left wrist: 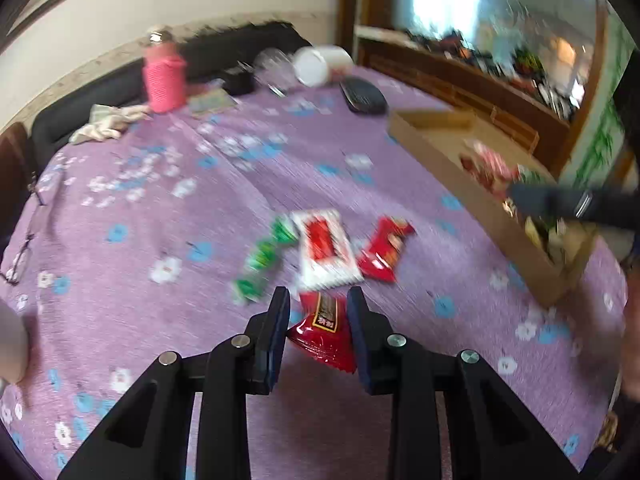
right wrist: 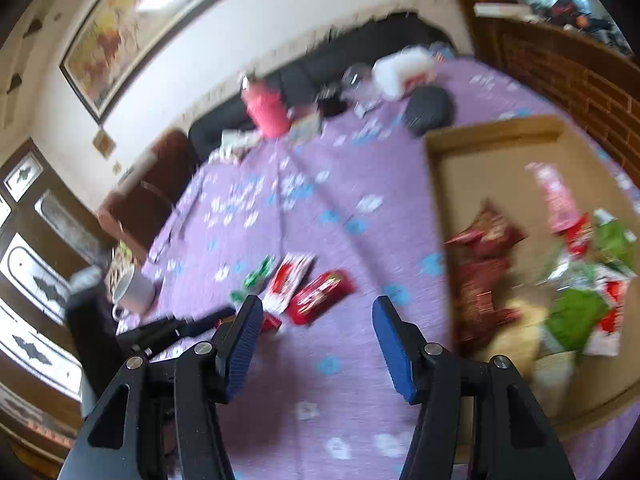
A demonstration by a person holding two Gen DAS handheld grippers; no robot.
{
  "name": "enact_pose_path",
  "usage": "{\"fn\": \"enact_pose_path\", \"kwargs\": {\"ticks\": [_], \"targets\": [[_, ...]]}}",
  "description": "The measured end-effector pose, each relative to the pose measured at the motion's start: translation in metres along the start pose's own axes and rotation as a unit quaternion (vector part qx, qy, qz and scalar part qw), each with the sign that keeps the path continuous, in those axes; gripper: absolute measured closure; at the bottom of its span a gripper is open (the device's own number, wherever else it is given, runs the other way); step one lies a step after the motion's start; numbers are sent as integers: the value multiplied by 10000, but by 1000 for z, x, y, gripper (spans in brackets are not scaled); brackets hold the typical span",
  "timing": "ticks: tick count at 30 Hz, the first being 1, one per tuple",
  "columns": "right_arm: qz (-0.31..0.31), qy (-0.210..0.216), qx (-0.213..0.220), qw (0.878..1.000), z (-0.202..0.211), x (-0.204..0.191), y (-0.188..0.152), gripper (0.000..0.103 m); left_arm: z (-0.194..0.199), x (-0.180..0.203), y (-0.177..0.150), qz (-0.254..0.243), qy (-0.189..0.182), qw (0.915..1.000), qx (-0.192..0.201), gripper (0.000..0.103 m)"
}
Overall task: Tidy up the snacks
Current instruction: 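Move the left tool to the pile and grasp the red candy bar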
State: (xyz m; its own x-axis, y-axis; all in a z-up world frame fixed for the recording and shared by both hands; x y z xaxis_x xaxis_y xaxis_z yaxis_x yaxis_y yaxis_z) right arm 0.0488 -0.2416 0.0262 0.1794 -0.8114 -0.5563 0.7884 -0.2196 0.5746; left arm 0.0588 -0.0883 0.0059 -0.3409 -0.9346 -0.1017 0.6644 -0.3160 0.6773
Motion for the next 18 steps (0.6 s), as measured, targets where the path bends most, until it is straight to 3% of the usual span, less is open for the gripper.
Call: {"fn": "enact_pose_path", "kwargs": {"ticks": [2, 3, 9, 16, 17, 18], "targets": [[-155, -35, -196, 9997, -18, -1, -1, 48, 5, -14, 5, 220, 28, 9997, 86, 77], [-212, -51, -287, 9993, -25, -1, 0, 53, 6, -20, 6, 322, 34, 9994, 104, 85], [-560, -548, -543, 9954, -65, 12, 3, 53, 10, -42, 10, 713, 33, 9974, 110, 86], [-116, -1186, -661, 9907, -93, 12, 11, 53, 6, -50, 10, 777, -108, 9969, -115, 85], [118, -1366, -667, 9883, -96, 10, 11, 55, 7, -50, 9, 722, -112, 9972, -129, 83], [294, -1440, -680, 9868, -97, 7, 11, 68, 8, -49, 8, 661, -106, 9976, -150, 74]]}}
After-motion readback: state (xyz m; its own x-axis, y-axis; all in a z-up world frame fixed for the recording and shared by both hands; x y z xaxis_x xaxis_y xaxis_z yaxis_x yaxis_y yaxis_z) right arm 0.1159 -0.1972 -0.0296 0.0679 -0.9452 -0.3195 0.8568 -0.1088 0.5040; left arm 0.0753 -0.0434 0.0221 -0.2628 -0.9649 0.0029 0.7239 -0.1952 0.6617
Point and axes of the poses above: each gripper's, at about its wrist camera, not at the fingertips, and z roughly against the way its jaws point, x to its right, y to its top, the point moved 5 cm from there along -z, roughly the way its jaws point, and after that the axes turned 12 degrees about y, right-handed, at the moved point
